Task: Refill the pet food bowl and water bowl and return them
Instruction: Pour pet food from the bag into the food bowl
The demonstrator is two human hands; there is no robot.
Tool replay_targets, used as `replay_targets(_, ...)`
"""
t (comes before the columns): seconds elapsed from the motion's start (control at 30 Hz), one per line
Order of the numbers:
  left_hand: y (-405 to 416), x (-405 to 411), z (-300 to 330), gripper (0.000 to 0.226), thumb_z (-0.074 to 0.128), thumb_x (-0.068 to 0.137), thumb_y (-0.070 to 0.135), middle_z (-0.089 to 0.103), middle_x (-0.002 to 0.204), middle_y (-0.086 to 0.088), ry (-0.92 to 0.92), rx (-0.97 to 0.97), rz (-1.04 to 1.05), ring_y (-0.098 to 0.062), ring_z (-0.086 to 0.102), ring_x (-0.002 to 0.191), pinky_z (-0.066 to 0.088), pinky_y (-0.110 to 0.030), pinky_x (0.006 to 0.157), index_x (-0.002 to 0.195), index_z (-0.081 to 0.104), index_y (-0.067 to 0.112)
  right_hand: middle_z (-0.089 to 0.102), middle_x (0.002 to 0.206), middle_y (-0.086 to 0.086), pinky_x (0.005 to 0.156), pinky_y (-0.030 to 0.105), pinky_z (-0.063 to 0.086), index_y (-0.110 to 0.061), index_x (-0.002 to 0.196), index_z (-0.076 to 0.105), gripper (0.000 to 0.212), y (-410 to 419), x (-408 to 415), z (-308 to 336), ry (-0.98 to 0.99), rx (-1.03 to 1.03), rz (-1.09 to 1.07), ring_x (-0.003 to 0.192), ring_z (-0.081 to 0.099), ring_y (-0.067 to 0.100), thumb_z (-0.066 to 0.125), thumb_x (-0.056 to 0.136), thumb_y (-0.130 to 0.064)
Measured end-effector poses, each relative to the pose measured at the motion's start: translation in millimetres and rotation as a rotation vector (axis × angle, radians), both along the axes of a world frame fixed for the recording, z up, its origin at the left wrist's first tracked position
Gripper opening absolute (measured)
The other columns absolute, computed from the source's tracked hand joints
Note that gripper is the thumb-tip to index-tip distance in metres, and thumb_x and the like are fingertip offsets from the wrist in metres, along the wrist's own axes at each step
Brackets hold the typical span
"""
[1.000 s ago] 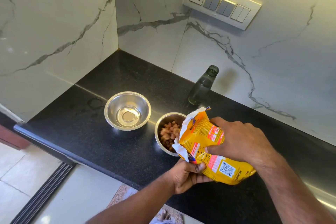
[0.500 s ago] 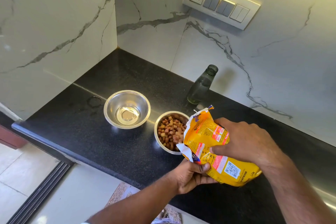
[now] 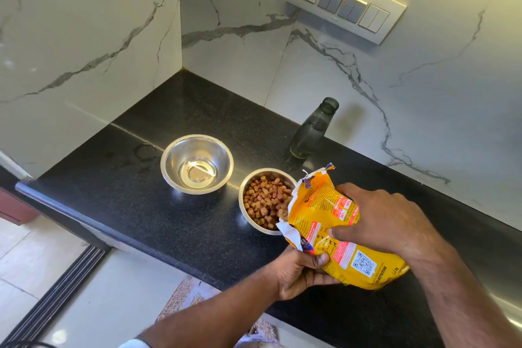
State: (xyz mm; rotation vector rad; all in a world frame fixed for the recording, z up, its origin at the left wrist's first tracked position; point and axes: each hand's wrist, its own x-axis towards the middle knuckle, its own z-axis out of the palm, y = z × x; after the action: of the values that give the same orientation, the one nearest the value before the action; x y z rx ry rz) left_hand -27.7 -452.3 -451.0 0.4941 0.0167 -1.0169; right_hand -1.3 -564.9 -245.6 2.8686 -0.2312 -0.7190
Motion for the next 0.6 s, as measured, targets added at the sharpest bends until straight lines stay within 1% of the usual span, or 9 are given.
replay_targets(0.2,1,0,-2,0.037,0.061,0.094,0.001,0.072,0.126,-0.013,-0.012,0.003,-0.014,-0.035,0.067,0.121,0.056,-0.052,0.101,0.131,0.060,0.009,0.064,0.132,-0.013,0.071,0.027,0.047,-0.046,0.151,0.028,0.089,-2,-2,-2,-0.004,0.016,-0.002,0.109,0.068,0.015,0.063,0.077,-0.081)
replay_targets(0.4,3,1,-1,0.042,0.061,0.094,0.000,0.073,0.124,-0.013,-0.021,0.033,-0.023,-0.033,0.069,0.117,0.059,-0.049,0.095,0.134,0.055,0.008,0.066,0.125,-0.016,0.074,0.027,0.052,-0.047,0.149,0.030,0.087,-9,-9,-7,-0.031,0.069,-0.010,0.102,0.069,0.011,0.062,0.076,-0.083)
replay_targets(0.5,4,0,-3,0.040,0.062,0.094,0.001,0.072,0.126,-0.012,-0.060,0.078,-0.031,-0.034,0.067,0.121,0.055,-0.053,0.101,0.133,0.058,0.011,0.066,0.121,-0.017,0.074,0.027,0.052,-0.049,0.146,0.031,0.084,-14,-15,-11,-0.060,0.101,-0.019,0.100,0.069,0.010,0.062,0.076,-0.083)
replay_targets(0.6,5,0,-4,0.042,0.064,0.093,0.001,0.070,0.130,-0.013,-0.098,0.120,-0.039,-0.035,0.065,0.124,0.051,-0.056,0.106,0.134,0.058,0.011,0.067,0.119,-0.018,0.076,0.028,0.056,-0.050,0.145,0.031,0.081,-20,-22,-15,-0.089,0.143,-0.026,0.098,0.069,0.009,0.063,0.077,-0.082)
